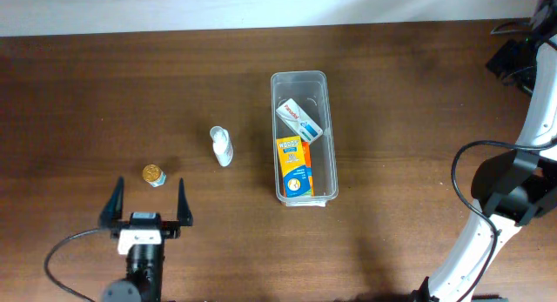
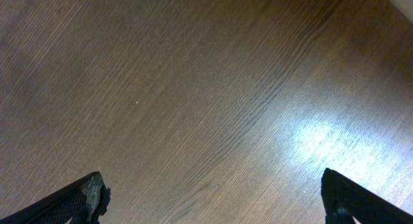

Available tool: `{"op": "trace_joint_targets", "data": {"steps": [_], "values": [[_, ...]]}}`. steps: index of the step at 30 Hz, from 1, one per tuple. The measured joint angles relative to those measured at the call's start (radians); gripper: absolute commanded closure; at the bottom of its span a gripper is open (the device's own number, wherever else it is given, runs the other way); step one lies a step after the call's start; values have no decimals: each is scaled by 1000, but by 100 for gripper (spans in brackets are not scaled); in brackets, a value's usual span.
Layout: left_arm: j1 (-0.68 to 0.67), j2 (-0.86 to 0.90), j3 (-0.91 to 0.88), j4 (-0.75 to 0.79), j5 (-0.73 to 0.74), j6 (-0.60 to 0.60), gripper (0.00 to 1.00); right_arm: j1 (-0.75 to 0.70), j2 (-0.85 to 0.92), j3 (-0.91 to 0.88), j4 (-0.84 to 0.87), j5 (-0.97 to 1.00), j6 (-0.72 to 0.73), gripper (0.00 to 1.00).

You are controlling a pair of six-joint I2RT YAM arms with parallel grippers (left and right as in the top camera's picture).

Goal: Pack container
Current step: 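Move the left gripper forward toward the white spray bottle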

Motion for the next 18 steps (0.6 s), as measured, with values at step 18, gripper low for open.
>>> {"op": "trace_joint_targets", "data": {"steps": [18], "values": [[0,500,607,-295,150,-4,0,0,0,-2,3,1,-3,2]]}}
